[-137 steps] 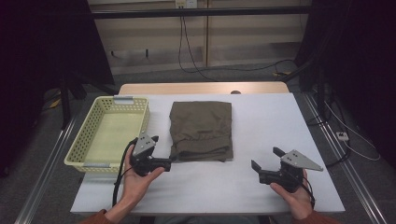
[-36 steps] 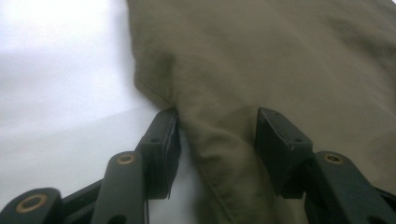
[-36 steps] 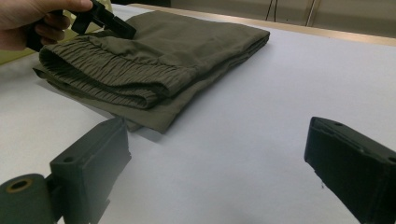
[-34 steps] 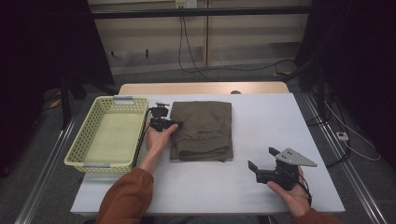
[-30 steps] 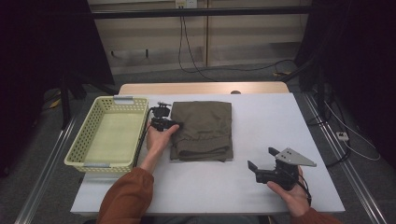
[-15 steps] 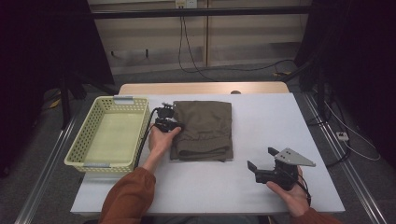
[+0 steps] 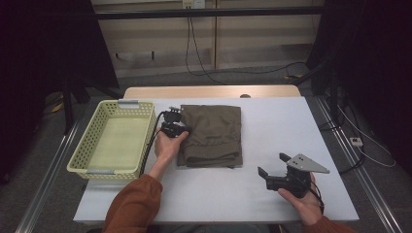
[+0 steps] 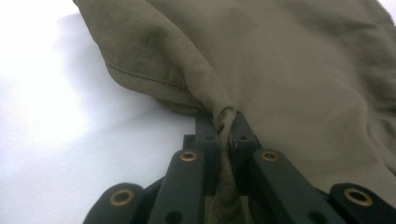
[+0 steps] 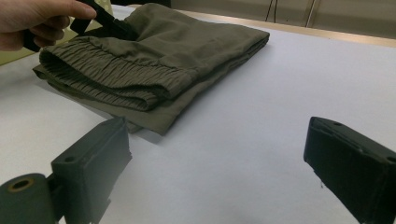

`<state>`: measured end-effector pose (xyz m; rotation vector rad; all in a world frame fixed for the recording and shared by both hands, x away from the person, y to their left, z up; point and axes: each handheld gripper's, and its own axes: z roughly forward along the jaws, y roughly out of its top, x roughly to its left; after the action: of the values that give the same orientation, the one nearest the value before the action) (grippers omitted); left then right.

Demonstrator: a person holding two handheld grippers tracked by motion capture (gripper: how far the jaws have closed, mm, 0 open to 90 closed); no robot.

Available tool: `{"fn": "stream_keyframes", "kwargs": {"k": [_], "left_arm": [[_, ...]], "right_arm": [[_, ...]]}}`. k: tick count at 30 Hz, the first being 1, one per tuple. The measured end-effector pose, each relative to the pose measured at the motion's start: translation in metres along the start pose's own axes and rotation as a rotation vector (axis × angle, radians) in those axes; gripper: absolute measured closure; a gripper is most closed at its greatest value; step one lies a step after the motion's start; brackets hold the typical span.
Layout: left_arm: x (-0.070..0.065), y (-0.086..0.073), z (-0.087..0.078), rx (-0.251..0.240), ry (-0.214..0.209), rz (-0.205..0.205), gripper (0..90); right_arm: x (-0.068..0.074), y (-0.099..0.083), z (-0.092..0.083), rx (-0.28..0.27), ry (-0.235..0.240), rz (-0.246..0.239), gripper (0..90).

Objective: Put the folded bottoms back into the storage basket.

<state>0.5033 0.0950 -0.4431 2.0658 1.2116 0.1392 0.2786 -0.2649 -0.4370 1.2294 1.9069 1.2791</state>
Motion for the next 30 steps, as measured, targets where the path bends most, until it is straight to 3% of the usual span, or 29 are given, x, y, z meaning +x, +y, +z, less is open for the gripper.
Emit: {"fn": "stream_keyframes", "kwargs": {"k": [7, 18, 26, 30], "left_arm": [[-0.008, 0.005, -0.016, -0.097, -0.027, 0.047, 86.5], [-0.022, 0.011, -0.037, -0.195, -0.083, 0.09, 86.6], [-0.031, 0.015, -0.046, -0.234, -0.094, 0.138, 86.6], [-0.036, 0.018, -0.052, -0.259, -0.114, 0.183, 86.6]], "right_arm": [[0.001, 0.0, 0.0, -0.004, 0.004, -0.003, 6.6], [0.001, 0.001, 0.0, -0.009, 0.006, -0.005, 6.6], [0.001, 0.001, 0.0, -0.009, 0.005, -0.007, 6.6], [0.001, 0.001, -0.001, -0.01, 0.004, -0.003, 6.6]]}}
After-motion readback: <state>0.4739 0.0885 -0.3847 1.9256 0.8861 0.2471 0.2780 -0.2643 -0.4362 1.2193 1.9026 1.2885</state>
